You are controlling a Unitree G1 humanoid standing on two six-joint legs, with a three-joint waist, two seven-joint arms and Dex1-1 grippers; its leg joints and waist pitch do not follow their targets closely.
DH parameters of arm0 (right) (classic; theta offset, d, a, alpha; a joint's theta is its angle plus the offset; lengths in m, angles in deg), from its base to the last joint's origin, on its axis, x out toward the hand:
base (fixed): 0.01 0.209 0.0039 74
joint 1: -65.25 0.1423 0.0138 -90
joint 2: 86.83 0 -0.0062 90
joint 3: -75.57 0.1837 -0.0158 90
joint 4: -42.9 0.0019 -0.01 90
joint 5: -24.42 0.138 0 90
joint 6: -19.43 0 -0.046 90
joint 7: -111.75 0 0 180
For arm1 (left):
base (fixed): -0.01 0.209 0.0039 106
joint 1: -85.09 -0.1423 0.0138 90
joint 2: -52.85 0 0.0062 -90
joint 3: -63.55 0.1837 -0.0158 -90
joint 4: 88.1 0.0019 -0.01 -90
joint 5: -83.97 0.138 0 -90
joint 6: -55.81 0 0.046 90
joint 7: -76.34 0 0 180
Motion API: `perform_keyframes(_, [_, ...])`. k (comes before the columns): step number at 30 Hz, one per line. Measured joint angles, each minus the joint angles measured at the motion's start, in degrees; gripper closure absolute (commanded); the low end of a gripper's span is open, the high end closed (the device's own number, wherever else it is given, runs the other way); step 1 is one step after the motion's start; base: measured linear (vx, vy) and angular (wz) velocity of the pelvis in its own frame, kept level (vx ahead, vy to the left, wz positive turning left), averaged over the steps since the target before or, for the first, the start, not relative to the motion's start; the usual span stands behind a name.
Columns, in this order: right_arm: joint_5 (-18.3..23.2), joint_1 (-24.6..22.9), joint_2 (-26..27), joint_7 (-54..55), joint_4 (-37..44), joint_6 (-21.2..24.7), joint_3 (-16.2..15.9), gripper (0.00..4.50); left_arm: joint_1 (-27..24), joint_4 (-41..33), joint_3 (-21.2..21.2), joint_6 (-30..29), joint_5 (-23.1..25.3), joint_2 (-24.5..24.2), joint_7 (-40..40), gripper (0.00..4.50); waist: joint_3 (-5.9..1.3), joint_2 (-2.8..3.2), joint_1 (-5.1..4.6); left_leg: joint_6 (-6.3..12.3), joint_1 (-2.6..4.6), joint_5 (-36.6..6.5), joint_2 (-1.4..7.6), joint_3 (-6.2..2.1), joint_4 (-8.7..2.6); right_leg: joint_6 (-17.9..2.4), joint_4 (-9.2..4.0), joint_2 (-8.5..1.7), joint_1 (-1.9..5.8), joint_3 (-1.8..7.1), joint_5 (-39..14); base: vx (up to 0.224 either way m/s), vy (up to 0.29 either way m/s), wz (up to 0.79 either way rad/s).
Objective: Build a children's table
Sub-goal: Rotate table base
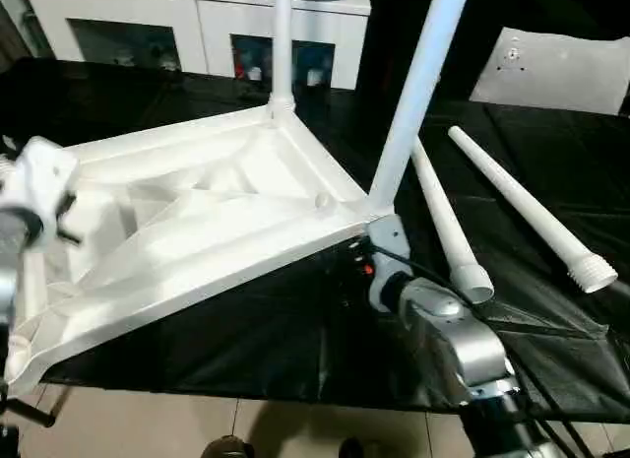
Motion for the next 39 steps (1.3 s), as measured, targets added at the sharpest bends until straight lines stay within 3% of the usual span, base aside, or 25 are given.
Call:
perform_keyframes(10, [-1.58,7.99,1.85,1.84,-14.45,-2.13,-0.37,0.0,0.4,1.81,5.32,1.23,-4.09,1.69,13.39,4.4,0.0,0.05,-0.23,-0.04,0.07,0.02,0.09,-0.03,0.37,-0.03,0.23,0.06,0.01,0.03,0.02,0.0,0.0,0.0])
perform_keyframes(18, [-2.38,13.36,1.33,2.95,-24.73,-7.07,2.45,0.0,-5.42,-10.77,9.06,-5.52,-13.91,-2.28,31.51,4.4,-0.05,-0.02,-0.84,-0.11,0.11,0.02,0.08,-0.01,0.51,-0.27,0.54,0.05,-0.01,0.11,0.16,0.0,0.0,0.0])
perform_keyframes(24, [-2.64,14.81,1.11,4.41,-28.16,-9.21,4.1,0.0,-8.22,-19.46,14.17,-8.24,-19.42,-1.21,41.06,4.4,-0.04,0.01,-1.42,-0.24,0.22,0.09,0.14,0.0,0.53,-0.13,0.9,0.08,-0.09,0.11,0.07,0.0,0.0,0.0])
perform_keyframes(28, [-2.97,15.25,0.65,4.6,-29.34,-10.65,4.56,0.0,-5.33,-16.91,16.11,-6.89,-18.41,5.58,37.93,4.4,-0.02,0.04,-1.26,-0.28,0.2,0.12,0.21,-0.02,0.56,-0.09,0.92,0.14,-0.08,0.05,0.05,0.0,0.0,0.0])
perform_keyframes(33, [-3.91,16.47,0.53,4.67,-30.4,-13.04,4.63,0.0,1.43,-7.46,16.16,-2.18,-14.4,11.1,26.78,4.4,-0.01,0.06,-1.62,-0.32,0.16,0.15,0.27,-0.12,0.6,-0.09,0.88,0.2,-0.15,-0.1,0.05,0.0,0.0,0.0])
perform_keyframes(35, [-4.0,16.58,-0.02,5.18,-30.34,-13.95,4.77,0.0,5.56,0.08,16.28,2.61,-11.95,13.51,21.02,4.4,0.0,0.07,-1.56,-0.31,0.0,0.15,0.27,-0.17,0.61,-0.09,0.8,0.21,-0.25,-0.18,0.05,0.0,0.0,0.0])
perform_keyframes(39, [-3.92,16.68,-0.35,5.29,-28.68,-15.01,5.29,0.0,11.59,6.61,15.88,10.31,-8.98,13.99,12.95,4.4,-0.01,0.05,-1.58,-0.31,-0.04,0.15,0.31,-0.23,0.67,-0.09,0.69,0.21,-0.25,-0.25,0.05,0.0,0.0,0.0])
